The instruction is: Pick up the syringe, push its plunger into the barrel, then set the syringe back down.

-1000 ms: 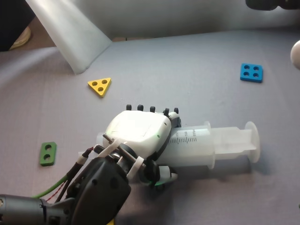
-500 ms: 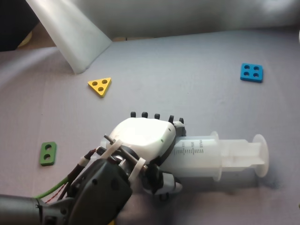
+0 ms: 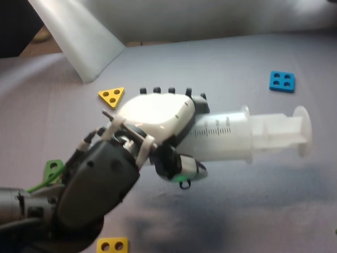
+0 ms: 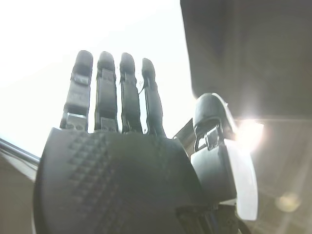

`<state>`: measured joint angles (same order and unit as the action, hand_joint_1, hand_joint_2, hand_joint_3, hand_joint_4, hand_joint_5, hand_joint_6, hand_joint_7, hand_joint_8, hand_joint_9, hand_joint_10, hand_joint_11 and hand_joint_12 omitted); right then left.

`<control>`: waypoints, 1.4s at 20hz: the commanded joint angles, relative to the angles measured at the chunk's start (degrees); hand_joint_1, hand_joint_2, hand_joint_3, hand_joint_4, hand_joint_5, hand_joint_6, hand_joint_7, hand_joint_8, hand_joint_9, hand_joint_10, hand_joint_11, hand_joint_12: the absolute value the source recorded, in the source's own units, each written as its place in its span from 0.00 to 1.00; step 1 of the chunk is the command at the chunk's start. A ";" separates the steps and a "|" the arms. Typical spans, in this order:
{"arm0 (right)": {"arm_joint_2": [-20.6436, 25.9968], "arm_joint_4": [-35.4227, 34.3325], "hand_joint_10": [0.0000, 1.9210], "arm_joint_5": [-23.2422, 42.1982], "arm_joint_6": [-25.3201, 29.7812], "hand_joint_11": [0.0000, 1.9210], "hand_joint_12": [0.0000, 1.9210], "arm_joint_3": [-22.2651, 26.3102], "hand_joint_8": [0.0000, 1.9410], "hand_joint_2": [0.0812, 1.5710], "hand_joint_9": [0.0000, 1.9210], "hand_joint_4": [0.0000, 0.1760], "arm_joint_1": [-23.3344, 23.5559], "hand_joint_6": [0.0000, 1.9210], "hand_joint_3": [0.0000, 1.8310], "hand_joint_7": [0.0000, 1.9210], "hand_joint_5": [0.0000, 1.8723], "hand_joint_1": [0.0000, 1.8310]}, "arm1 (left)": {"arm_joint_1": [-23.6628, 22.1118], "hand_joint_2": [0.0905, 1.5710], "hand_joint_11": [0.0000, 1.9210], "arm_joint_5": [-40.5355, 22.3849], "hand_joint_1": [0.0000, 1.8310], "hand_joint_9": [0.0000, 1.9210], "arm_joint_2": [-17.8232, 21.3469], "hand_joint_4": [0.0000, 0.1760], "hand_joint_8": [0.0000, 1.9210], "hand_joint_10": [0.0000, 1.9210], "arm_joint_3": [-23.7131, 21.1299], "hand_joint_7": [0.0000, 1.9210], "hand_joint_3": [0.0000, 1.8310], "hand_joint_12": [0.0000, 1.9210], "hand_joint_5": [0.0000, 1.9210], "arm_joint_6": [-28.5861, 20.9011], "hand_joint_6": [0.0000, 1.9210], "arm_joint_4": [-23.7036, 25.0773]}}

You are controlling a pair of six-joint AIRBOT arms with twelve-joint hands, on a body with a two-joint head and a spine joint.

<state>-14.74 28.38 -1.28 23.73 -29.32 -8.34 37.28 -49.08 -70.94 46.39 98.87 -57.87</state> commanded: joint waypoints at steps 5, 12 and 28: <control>0.30 -15.83 0.00 5.46 0.30 0.00 0.20 -0.08 0.00 0.85 0.09 0.00 -2.94 0.00 0.00 0.13 0.15 0.00 | -4.42 0.76 0.30 -0.81 0.73 0.37 2.08 0.00 0.76 0.78 -0.34 0.40 0.00 0.63 0.40 0.35 0.54 3.85; 0.54 -29.81 0.00 5.74 0.10 0.00 0.20 -1.63 0.00 0.85 0.09 0.00 -6.01 0.00 0.00 0.13 0.15 0.00 | -7.16 0.77 0.29 1.40 0.73 0.37 4.10 0.00 0.78 0.79 -1.28 0.38 0.00 0.64 0.40 1.81 0.56 3.45; 0.46 -33.93 0.00 3.51 0.32 0.00 0.19 -4.60 0.00 0.84 0.09 0.00 -14.36 0.00 0.00 0.13 0.14 0.00 | -9.00 0.76 0.30 2.80 0.73 0.37 4.46 0.00 0.78 0.77 -1.27 0.39 0.00 0.61 0.41 2.94 0.55 2.95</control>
<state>-14.37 -5.02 -4.05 23.51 -33.85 -23.51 29.52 -42.41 -66.61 45.17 102.04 -58.96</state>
